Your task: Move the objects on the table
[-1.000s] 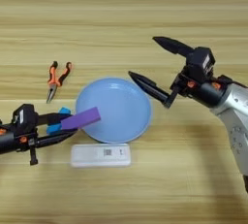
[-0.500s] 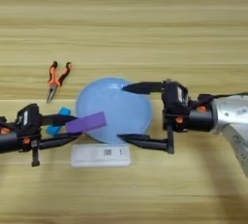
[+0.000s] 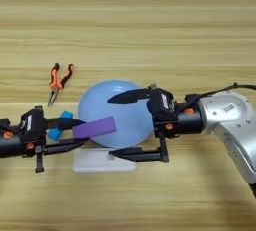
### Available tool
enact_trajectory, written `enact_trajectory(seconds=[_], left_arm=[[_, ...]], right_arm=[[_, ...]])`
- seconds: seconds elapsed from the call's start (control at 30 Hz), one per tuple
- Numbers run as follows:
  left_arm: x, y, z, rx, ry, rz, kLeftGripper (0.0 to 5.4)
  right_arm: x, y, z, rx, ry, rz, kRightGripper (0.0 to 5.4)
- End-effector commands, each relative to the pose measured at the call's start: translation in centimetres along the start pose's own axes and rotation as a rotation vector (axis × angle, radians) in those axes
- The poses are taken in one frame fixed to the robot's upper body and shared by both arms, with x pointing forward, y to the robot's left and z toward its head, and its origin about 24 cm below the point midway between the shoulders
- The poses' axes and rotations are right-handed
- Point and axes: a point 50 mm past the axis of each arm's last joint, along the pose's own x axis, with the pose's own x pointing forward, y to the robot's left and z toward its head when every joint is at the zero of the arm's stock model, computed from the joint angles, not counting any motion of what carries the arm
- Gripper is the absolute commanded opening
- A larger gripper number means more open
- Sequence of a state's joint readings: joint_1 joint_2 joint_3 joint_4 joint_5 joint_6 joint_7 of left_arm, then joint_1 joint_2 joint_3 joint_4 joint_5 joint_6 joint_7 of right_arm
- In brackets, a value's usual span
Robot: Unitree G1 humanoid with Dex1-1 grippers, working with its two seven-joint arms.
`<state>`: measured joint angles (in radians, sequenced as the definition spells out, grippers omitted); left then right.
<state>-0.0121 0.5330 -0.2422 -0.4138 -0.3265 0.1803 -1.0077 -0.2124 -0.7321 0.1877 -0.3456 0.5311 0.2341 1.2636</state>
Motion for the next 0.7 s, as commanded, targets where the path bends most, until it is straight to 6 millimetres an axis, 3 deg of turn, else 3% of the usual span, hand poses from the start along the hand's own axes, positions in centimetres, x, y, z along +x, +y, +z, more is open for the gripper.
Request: enact_trajectory(seconds=[0.03, 0.47, 0.7], left_arm=[[0.1, -0.4, 0.4, 0.013, 0.0, -0.022, 1.34], [0.0, -0.6, 0.7, 0.026, -0.008, -0.015, 1.34], [0.0, -0.8, 0.7, 0.026, -0.006, -0.015, 1.34]], right_arm=[[0.6, -0.3, 0.0, -0.009, 0.022, 0.027, 5.4], [1.6, 0.0, -0.4, -0.004, 0.03, 0.078, 5.4], [1.7, 0.1, -0.4, -0.002, 0.033, 0.088, 4.63]])
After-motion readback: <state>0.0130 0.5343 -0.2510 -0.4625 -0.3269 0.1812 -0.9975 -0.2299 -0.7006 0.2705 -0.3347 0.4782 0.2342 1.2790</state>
